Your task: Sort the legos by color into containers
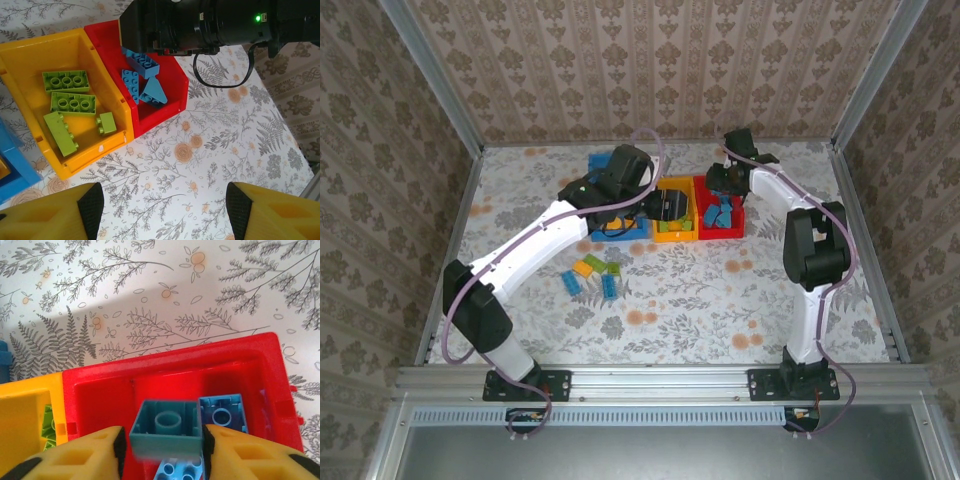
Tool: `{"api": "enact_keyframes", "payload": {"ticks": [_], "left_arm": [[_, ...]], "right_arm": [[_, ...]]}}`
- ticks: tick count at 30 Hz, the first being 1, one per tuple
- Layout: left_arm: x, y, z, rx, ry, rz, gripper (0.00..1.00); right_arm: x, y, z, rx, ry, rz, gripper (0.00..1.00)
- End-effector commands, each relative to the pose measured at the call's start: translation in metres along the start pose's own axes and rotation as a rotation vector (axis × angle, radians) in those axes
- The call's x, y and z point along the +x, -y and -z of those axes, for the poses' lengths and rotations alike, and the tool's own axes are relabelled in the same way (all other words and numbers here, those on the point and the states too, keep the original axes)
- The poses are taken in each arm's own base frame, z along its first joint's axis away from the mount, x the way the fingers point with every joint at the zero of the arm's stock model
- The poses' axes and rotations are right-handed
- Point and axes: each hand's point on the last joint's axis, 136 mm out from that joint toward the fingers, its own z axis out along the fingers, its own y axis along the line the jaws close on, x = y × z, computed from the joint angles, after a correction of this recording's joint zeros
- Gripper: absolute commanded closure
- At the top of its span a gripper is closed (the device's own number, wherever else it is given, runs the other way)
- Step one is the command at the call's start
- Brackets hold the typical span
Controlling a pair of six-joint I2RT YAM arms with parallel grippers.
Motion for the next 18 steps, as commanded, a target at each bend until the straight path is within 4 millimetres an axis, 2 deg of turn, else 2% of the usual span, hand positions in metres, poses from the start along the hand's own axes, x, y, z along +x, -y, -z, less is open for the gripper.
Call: {"api": "enact_keyframes", "payload": {"ticks": [1,4,7,9,12,14,16,18], "left_arm": [[0.002,-0.004,0.004,-0.033,0.004,-0.011,0.3],[0.012,-0.015,0.007,-0.077,-0.017,0.008,0.3],[0.022,-0.034,0.018,-0.152,-0.022,0.055,0.3],[0.034,-0.056,0.029,-0.235,-0.025,0.128,0.3],[0.067,-0.106,0.049,-0.364,-0.048,0.33,0.31],[0.091,-0.135,0.059,-0.419,-0.066,0.482,0.34],[0.111,-0.154,0.062,-0.447,-0.085,0.602,0.37],[0.125,-0.164,0.058,-0.452,-0.111,0.68,0.37]], "right_arm": [[0.005,-0.006,0.001,-0.015,-0.038,-0.014,0.47],[0.002,-0.008,0.007,-0.021,-0.027,-0.011,0.42],[-0.006,-0.015,0.024,-0.022,0.013,0.011,0.41],[-0.01,-0.02,0.042,-0.027,0.055,0.034,0.42],[-0.013,-0.032,0.077,-0.04,0.141,0.084,0.43],[-0.006,-0.046,0.095,-0.081,0.198,0.132,0.43],[0.013,-0.07,0.113,-0.158,0.245,0.198,0.42],[0.045,-0.102,0.128,-0.277,0.268,0.317,0.4]]}}
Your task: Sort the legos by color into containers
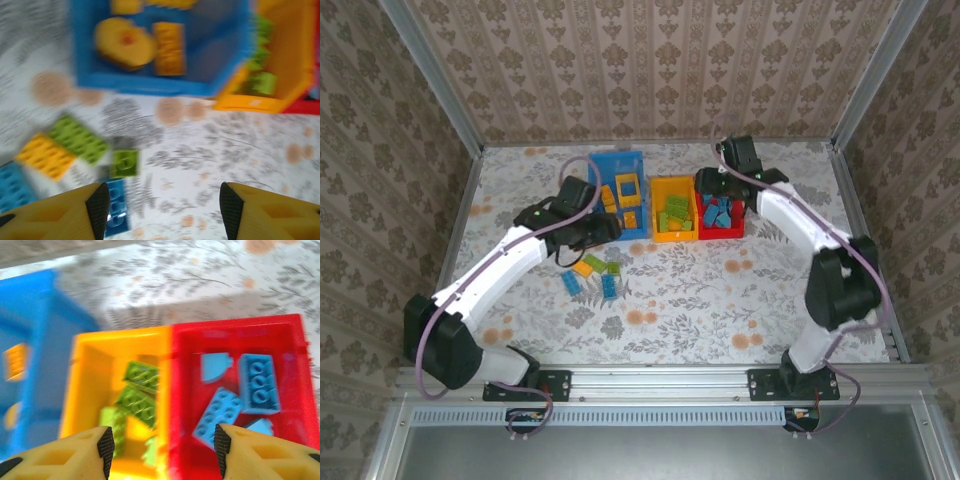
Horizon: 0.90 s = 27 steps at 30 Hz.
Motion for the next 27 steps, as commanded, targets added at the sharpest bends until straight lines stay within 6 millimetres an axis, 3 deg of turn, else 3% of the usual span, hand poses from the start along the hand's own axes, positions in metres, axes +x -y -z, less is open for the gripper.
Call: {"api": "enact_keyframes", "payload": {"ticks": [1,3,5,7,8,11,21,27], "left_arm": [[0.022,-0.018,-0.015,-0.034,-0.099,0.172,0.37],[0.026,-0.017,-0.026,-0.048,-0.157,0.144,0.34],[0.029,-0.014,-0.038,-0.066,-0.202,0.067,0.31],[0.036,-0.013,-0.051,-0.084,-0.24,-0.036,0.28],[0.038,-0.014,-0.057,-0.088,-0.252,-0.072,0.28],[0.044,-0.018,-0.072,-0.11,-0.282,-0.162,0.27],[0.061,-0.025,-0.106,-0.194,-0.386,-0.28,0.39],[0.072,-0.035,-0.11,-0.274,-0.416,-0.312,0.4]], "right_arm": [[0.024,-0.065,0.025,-0.197,0.09,0.199,0.37],[0.056,-0.096,0.036,-0.311,0.071,0.273,0.33],[0.083,-0.111,0.045,-0.384,0.037,0.277,0.31],[0.109,-0.115,0.046,-0.417,-0.01,0.253,0.3],[0.11,-0.117,0.056,-0.433,0.001,0.247,0.29],[0.127,-0.114,0.061,-0.441,-0.034,0.23,0.29],[0.138,-0.106,0.071,-0.431,-0.049,0.221,0.29],[0.137,-0.107,0.07,-0.435,-0.047,0.203,0.28]]}}
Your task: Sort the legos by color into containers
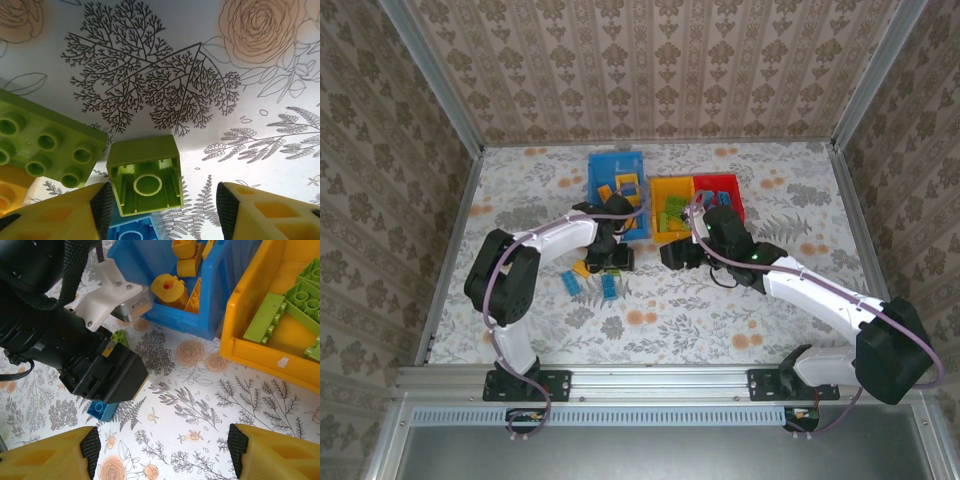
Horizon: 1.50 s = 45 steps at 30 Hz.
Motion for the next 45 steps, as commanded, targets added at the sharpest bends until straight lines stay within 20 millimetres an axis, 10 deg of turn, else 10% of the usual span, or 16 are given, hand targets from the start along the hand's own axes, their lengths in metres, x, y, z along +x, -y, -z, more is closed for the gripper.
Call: {"api": "enact_keyframes", "payload": {"ticks": [1,16,22,31,38,45], "left_arm": [[0.005,-0.008,0.001,-0.061,-0.019,-0.033,0.4],[-0.002,0.002,-0.007,-0.088,-0.002,-0.077,0.6],[-0.017,0.022,0.05,-0.066,0.131,-0.109,0.62],[-0.067,0.09,0.131,0.109,0.317,-0.184,0.63],[-0.119,0.141,0.122,0.162,0.338,-0.213,0.63],[-0.141,0.156,0.074,0.142,0.271,-0.191,0.63]], "right_arm": [[-0.002,-0.007,0.002,-0.031,0.015,-0.015,0.28],[-0.002,-0.007,0.001,-0.029,0.012,-0.027,0.29],[-0.02,0.001,0.027,0.034,0.104,-0.01,0.29],[-0.06,0.062,0.074,0.196,0.35,-0.236,0.29],[-0.077,0.085,0.082,0.228,0.412,-0.351,0.3],[-0.07,0.086,0.085,0.227,0.407,-0.379,0.3]]}}
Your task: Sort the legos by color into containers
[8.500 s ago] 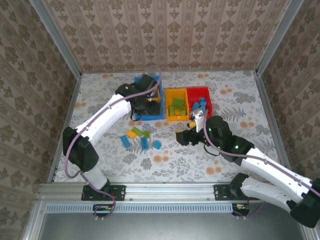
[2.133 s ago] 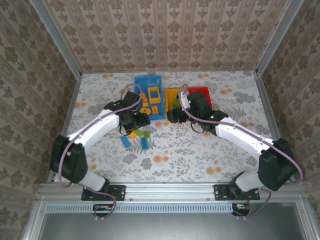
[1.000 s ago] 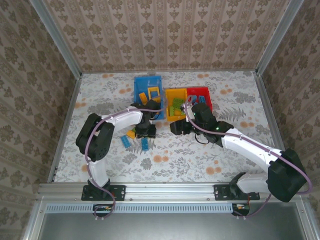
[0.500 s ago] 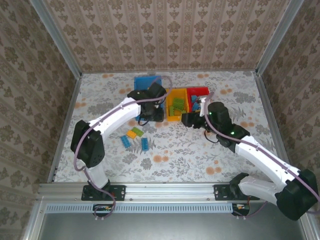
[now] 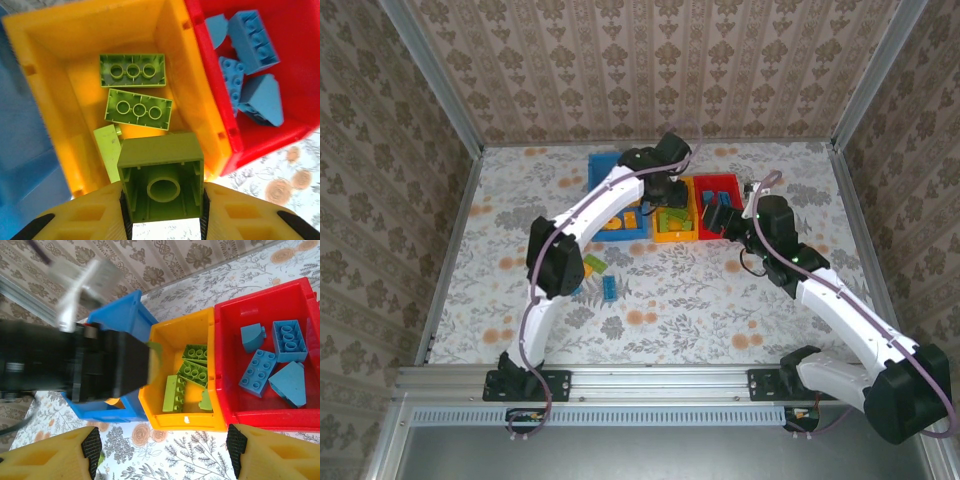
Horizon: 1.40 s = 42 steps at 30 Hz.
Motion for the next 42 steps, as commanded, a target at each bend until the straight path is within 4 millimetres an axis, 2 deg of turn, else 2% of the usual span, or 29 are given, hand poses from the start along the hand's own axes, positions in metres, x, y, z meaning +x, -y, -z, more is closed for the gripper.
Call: {"api": "enact_keyframes", "payload": {"ticks": [1,6,11,14,17,20,25,29,32,34,36,39,42], "left_arm": [[0.009,0.0,-0.005,-0.008,-0.055,0.005,0.63],[0.021,-0.001,-0.029,-0.002,-0.11,0.023,0.6],[0.028,0.0,-0.037,0.003,-0.134,0.026,0.54],[0.029,-0.001,-0.036,-0.004,-0.14,0.029,0.47],[0.027,-0.002,-0.028,-0.011,-0.127,0.027,0.43],[0.019,0.0,-0.012,-0.007,-0.091,0.029,0.41],[0.004,0.002,0.033,0.003,0.006,0.057,0.39],[0.002,-0.014,0.08,-0.023,0.111,0.111,0.38],[0.019,-0.048,0.114,-0.055,0.168,0.203,0.37],[0.042,-0.079,0.128,-0.077,0.176,0.282,0.37],[0.074,-0.113,0.142,-0.112,0.182,0.346,0.37],[0.122,-0.151,0.164,-0.153,0.19,0.39,0.37],[0.167,-0.173,0.183,-0.153,0.198,0.406,0.36]], "right_arm": [[-0.008,0.0,0.005,-0.001,0.04,-0.03,0.3],[-0.002,0.004,0.008,0.007,0.026,-0.031,0.3],[0.0,0.005,0.006,0.01,0.017,-0.024,0.29],[0.001,0.004,0.003,0.007,0.008,-0.025,0.29],[0.002,0.002,0.0,-0.001,-0.002,-0.027,0.29],[0.0,-0.001,-0.001,-0.006,-0.006,-0.013,0.29],[0.009,-0.01,-0.004,-0.004,-0.066,0.112,0.3],[0.047,-0.042,-0.01,-0.051,-0.178,0.305,0.3],[0.09,-0.076,-0.014,-0.131,-0.275,0.425,0.3],[0.121,-0.1,-0.017,-0.184,-0.339,0.489,0.3],[0.153,-0.124,-0.02,-0.228,-0.414,0.541,0.3],[0.197,-0.144,-0.033,-0.228,-0.542,0.556,0.3],[0.232,-0.152,-0.049,-0.169,-0.653,0.531,0.3]]}}
